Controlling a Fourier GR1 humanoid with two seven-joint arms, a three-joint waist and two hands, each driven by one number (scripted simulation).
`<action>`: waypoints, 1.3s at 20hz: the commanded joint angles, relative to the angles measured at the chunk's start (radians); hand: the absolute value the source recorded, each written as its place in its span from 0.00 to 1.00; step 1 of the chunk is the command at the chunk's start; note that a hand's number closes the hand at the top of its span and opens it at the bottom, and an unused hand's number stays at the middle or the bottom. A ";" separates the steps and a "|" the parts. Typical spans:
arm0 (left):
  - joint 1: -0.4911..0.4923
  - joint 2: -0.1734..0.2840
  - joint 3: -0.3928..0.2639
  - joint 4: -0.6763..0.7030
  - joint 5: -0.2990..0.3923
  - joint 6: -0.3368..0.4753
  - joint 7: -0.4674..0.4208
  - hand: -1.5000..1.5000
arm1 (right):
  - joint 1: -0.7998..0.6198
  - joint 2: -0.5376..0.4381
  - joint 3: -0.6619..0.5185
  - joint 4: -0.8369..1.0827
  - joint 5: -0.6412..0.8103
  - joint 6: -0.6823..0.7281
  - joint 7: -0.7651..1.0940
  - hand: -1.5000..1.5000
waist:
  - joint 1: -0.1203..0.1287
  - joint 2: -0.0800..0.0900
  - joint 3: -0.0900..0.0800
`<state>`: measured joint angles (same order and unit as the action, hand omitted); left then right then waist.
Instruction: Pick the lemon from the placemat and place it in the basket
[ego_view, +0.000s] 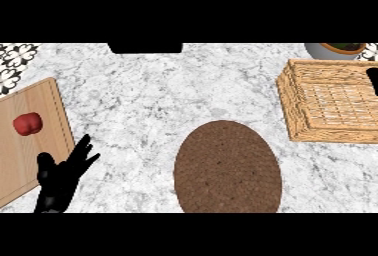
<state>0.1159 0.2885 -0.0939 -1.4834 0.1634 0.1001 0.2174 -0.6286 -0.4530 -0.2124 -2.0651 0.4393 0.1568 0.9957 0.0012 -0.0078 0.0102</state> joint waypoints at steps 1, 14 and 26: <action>0.011 -0.001 -0.005 0.106 -0.017 -0.017 0.008 0.50 | -0.025 -0.079 -0.081 0.143 -0.060 0.055 -0.068 1.00 | 0.000 0.011 -0.011; 0.051 -0.005 0.002 0.048 0.002 -0.058 0.033 0.50 | 0.038 -0.064 -0.187 0.515 -0.084 -0.054 -0.412 1.00 | 0.013 0.013 -0.009; 0.067 0.000 0.027 0.062 -0.021 -0.077 0.009 0.50 | 0.061 -0.025 -0.248 0.754 -0.151 -0.131 -0.658 1.00 | 0.010 0.010 -0.010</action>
<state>0.1078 0.2727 -0.0599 -1.4731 0.1470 0.0604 0.2201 -0.5897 -0.4831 -0.4431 -1.3744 0.2954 0.0509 0.4172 0.0098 -0.0060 0.0109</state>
